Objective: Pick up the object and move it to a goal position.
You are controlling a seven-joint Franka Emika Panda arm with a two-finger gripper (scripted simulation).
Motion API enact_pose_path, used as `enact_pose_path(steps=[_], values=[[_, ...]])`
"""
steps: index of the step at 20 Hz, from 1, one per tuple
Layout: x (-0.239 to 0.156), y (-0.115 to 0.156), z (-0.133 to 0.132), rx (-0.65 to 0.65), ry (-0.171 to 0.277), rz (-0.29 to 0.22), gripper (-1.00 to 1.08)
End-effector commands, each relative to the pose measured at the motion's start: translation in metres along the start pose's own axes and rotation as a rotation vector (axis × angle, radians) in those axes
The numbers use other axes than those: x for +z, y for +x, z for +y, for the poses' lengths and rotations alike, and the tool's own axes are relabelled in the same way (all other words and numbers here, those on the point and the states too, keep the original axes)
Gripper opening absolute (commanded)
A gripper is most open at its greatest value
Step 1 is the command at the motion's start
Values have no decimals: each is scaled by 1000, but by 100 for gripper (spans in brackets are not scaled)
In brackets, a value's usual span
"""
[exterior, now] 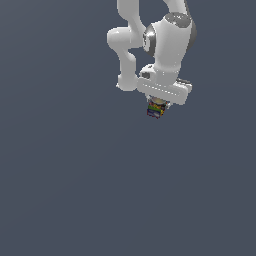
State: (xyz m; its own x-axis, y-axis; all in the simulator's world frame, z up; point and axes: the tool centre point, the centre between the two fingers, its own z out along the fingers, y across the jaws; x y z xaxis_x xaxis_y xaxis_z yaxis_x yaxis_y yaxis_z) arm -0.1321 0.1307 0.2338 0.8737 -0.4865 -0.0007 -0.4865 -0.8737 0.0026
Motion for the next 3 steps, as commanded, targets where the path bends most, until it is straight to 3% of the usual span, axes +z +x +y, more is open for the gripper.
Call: enact_pose_path(steps=[1,3], values=[[-3,-1,-2,1,2,1,-100],[-3,0,-2,1,2,1,-100]])
